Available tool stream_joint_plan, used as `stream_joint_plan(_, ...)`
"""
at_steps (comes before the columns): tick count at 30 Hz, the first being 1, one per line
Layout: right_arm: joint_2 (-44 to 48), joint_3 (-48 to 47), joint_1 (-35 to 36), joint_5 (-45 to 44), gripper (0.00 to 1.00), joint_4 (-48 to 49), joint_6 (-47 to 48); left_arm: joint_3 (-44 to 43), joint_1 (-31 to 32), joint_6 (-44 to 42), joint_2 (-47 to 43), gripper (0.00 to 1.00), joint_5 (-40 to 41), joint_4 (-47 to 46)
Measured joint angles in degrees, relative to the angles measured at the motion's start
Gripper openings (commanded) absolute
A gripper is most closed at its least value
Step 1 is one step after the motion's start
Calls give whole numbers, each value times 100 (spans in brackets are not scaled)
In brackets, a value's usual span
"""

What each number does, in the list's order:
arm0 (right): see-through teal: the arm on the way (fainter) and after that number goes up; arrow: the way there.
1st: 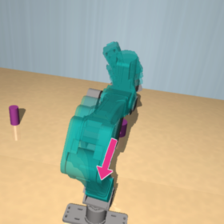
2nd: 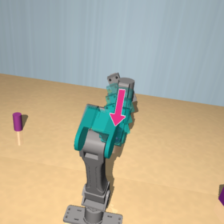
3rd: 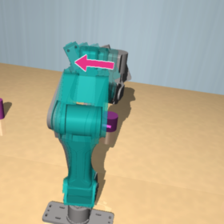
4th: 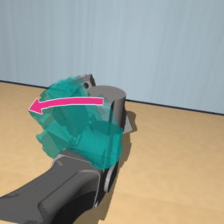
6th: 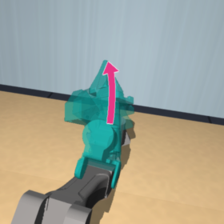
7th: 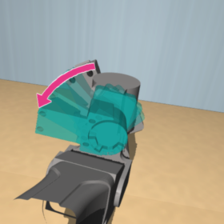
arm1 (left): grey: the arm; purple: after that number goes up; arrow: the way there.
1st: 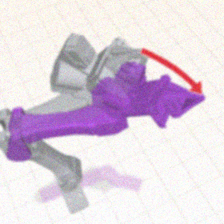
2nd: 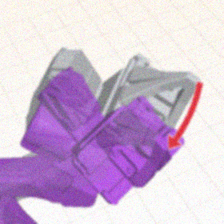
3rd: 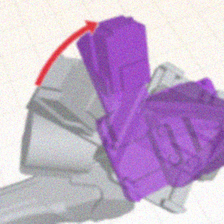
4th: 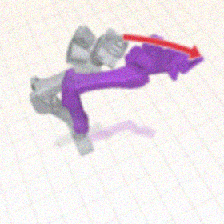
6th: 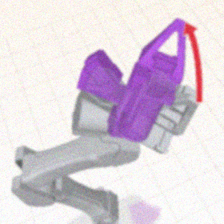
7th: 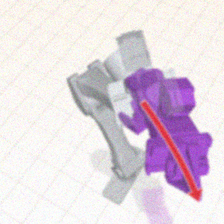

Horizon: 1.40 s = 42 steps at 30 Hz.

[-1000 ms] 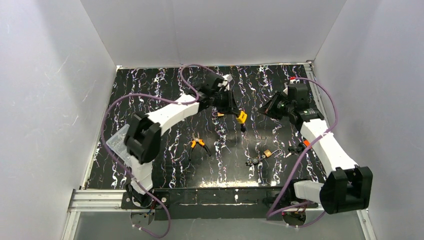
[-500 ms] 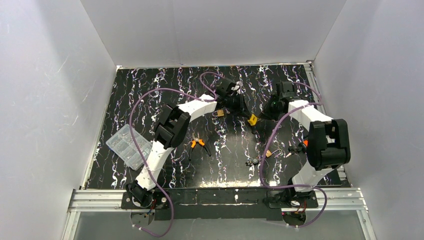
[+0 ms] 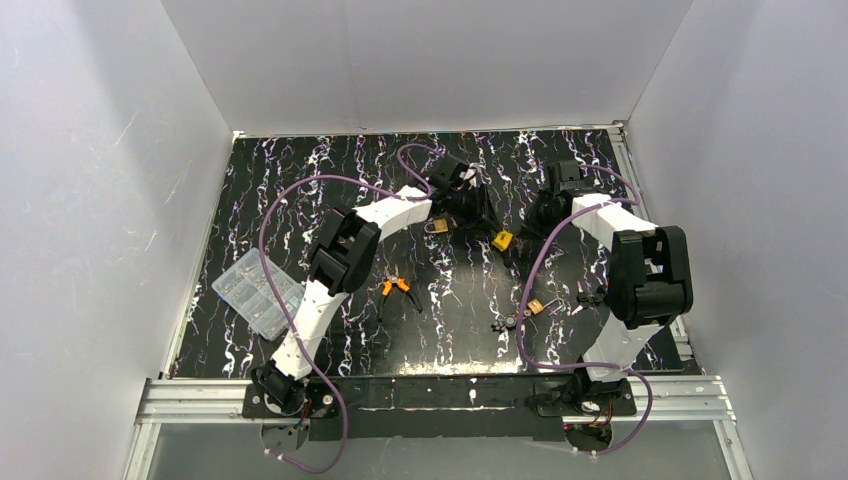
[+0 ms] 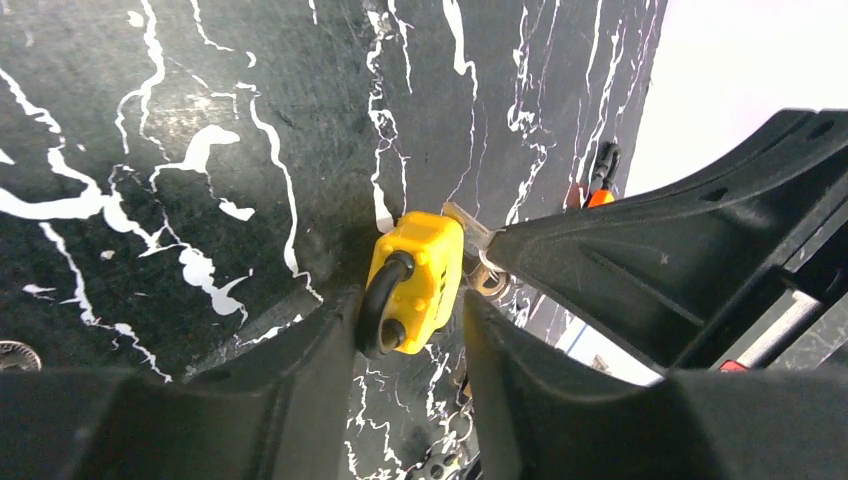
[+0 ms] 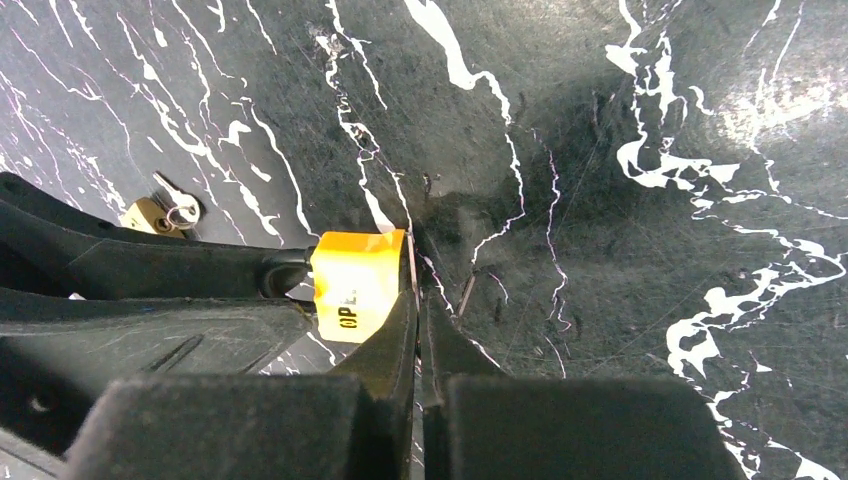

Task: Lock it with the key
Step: Place the key at the center of the board, then pick up the lock from the center of the board.

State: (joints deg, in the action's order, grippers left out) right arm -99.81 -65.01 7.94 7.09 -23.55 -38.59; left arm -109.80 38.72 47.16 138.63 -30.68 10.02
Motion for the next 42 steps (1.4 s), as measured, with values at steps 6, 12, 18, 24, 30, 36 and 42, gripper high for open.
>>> stream_joint_plan(6, -55, -13, 0, 70, 17, -15, -2, -101, -24, -41, 81, 68, 31, 153)
stream_joint_plan(12, -173, -13, -2, 61, 40, -74, 37, -266, -33, -237, 81, 86, 94, 362)
stream_joint_plan(18, -171, -82, -2, 83, 59, -186, 137, -564, -37, -505, 68, 96, 207, 704)
stream_joint_plan(24, 158, -125, -2, 9, 64, -441, 226, -695, -43, -798, -224, 98, 322, 980)
stream_joint_plan(30, 1078, -101, 0, -145, 62, -806, 326, -640, -52, -933, -812, 98, 409, 1169)
stream_joint_plan(36, 2354, 681, 2, -291, 58, -1093, 323, 399, -129, -616, -2131, 98, 347, 860)
stream_joint_plan(42, 3216, 1514, 190, -525, 53, -1638, 50, 1533, -175, -303, -3149, 98, 270, 529)
